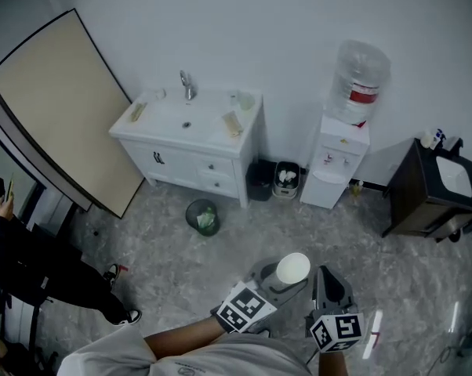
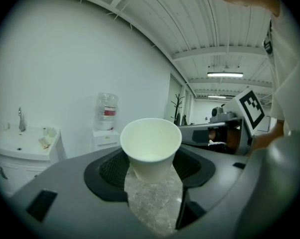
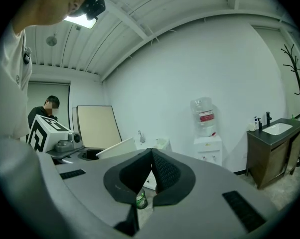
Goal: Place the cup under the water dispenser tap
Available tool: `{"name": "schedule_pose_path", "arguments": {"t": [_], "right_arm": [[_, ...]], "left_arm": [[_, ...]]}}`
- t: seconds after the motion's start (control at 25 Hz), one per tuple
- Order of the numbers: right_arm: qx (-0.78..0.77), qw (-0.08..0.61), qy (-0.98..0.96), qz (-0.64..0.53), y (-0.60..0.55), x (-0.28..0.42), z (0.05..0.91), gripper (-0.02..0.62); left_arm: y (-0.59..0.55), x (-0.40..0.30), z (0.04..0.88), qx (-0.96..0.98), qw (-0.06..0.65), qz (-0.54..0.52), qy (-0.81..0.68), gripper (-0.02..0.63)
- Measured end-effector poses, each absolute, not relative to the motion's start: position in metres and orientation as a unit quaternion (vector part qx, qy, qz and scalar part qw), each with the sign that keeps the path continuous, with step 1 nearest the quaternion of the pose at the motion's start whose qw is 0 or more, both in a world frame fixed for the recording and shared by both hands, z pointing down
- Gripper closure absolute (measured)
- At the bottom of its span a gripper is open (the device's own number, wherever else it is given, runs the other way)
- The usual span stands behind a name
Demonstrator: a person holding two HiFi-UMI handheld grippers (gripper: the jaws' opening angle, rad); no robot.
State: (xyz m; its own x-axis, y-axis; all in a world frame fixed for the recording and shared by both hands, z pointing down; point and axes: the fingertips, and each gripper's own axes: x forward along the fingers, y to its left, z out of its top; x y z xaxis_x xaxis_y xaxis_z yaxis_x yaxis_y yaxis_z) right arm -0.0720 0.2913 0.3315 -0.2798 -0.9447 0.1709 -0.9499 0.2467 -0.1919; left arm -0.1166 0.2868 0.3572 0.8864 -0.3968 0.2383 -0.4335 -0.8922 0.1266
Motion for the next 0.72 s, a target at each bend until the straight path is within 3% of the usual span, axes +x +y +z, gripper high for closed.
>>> {"name": "schedule_pose_path", "arguments": {"t": [0.72], "right_arm": [[0.662, 0.001, -0.737, 0.140, 0.107, -0.037, 0.339, 0.581]], "left_arm": [[0.084, -0.076, 0.375, 0.980, 0.066, 0.121, -0.141, 0.331]]}}
